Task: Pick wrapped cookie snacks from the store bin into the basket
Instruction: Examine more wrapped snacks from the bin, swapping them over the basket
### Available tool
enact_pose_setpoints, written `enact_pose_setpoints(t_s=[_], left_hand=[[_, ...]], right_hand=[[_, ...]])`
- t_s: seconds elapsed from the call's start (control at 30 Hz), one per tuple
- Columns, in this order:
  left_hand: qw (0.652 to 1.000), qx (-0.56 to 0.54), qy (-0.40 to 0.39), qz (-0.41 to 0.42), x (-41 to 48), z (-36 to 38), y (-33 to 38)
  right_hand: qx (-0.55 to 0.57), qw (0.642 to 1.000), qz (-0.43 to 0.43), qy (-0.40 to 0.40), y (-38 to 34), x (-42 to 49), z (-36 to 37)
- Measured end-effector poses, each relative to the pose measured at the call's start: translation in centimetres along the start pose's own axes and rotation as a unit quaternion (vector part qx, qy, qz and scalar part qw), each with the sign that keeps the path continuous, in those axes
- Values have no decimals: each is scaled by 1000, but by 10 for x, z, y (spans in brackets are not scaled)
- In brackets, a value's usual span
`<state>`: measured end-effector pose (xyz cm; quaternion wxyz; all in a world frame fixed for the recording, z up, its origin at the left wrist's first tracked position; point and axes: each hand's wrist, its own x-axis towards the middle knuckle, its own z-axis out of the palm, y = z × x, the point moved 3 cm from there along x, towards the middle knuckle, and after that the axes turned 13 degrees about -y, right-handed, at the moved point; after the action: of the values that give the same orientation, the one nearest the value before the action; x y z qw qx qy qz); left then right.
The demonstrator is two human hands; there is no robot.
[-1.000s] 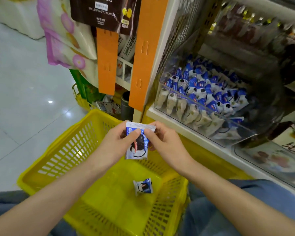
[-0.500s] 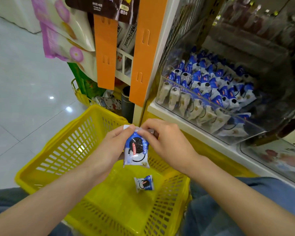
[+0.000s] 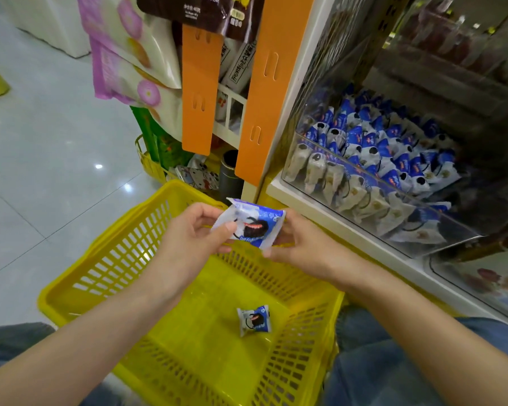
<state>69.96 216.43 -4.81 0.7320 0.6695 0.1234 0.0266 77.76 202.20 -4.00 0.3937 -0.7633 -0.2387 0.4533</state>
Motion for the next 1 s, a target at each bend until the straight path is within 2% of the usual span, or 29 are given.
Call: enact_pose_setpoints(t_s=[0.1, 0.17, 0.23, 0.33, 0.43, 0.5, 0.57, 0.63, 0.7, 0.77, 0.9, 1.0], left_hand=[[998, 63, -16, 7, 1, -3, 0], [995, 91, -40, 6, 1, -2, 1], [996, 67, -56, 3, 0, -1, 2], [999, 5, -53, 11, -1, -1, 4], [999, 22, -26, 41, 1, -2, 10], [994, 84, 1, 76, 1, -3, 14], [979, 166, 13, 115, 0, -3, 17], [960, 241, 13, 143, -2, -2, 17], [948, 279, 1, 156, -3, 0, 15], [941, 297, -15, 160, -5, 4, 14], [953, 271, -16, 138, -2, 6, 10], [987, 140, -25, 74, 5, 7, 7]], right_hand=[[-43, 997, -45, 46, -5, 0, -3], [-23, 995, -70, 62, -7, 1, -5], [31, 994, -78, 65, -9, 0, -5], [135, 989, -37, 38, -4, 1, -3], [197, 980, 0, -1, -1, 0, 2], [158, 987, 13, -2, 0, 1, 4], [39, 998, 7, 48, 0, 2, 2], [-34, 993, -48, 106, -6, 1, 0], [-44, 985, -122, 112, -13, -2, 1], [-32, 983, -160, 86, -17, -4, 3], [-12, 979, -180, 90, -18, -7, 3], [37, 978, -176, 109, -15, -6, 1]])
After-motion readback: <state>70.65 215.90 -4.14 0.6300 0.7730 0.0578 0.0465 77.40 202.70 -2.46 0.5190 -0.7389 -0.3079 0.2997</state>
